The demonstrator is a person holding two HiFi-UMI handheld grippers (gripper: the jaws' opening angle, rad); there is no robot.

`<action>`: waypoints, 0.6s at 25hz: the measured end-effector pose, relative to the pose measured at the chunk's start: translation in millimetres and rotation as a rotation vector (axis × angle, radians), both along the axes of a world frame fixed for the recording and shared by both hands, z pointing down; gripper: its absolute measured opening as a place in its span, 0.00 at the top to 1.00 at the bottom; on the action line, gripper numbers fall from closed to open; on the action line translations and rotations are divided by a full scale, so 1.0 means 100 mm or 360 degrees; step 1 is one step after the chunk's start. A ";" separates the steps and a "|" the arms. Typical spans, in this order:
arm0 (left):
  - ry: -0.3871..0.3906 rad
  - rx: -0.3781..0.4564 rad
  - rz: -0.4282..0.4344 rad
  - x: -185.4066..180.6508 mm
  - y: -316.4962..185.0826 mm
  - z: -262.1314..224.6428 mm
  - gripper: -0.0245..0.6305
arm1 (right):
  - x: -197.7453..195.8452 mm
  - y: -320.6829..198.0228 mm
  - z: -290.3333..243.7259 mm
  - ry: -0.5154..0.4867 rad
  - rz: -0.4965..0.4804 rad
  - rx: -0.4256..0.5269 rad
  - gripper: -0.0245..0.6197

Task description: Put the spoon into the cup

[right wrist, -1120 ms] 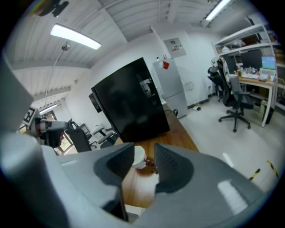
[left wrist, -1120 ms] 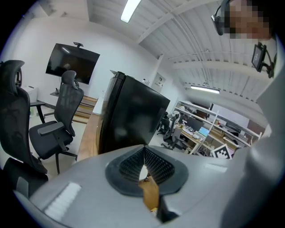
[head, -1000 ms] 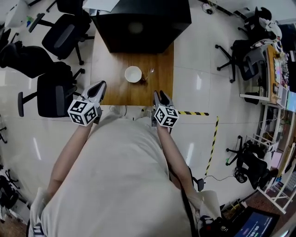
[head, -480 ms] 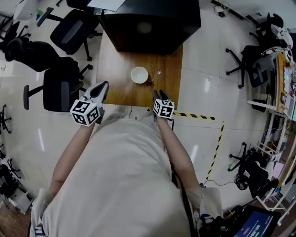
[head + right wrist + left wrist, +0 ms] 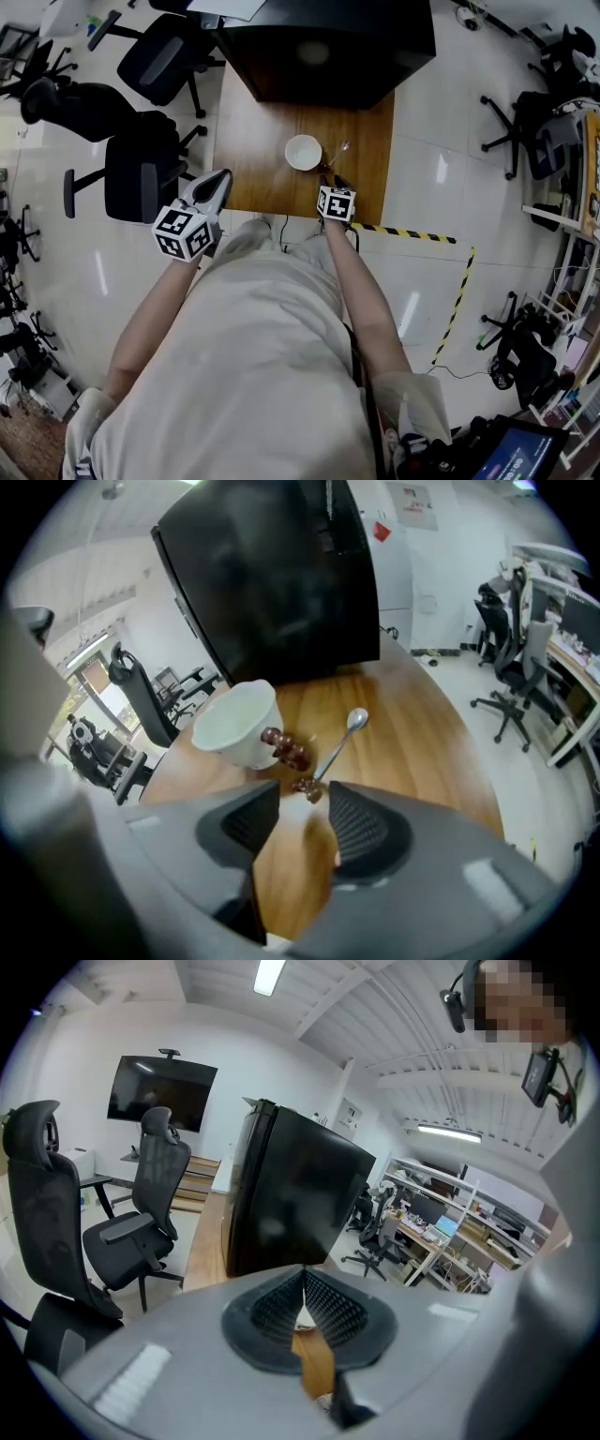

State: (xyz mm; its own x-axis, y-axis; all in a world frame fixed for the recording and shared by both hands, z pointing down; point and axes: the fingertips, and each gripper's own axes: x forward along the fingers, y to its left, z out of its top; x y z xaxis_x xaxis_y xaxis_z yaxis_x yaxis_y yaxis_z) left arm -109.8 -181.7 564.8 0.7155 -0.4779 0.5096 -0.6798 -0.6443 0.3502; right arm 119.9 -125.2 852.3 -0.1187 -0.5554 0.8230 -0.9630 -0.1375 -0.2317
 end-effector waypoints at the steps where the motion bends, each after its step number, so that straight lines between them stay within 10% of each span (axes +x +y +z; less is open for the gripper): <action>1: -0.0007 -0.0006 0.0002 0.00 0.02 0.01 0.96 | -0.01 -0.02 0.05 0.0005 0.0001 -0.0013 0.71; 15: -0.0127 -0.0075 -0.0104 -0.37 0.22 0.17 0.96 | -0.12 -0.23 0.35 0.0021 0.0029 -0.0062 0.66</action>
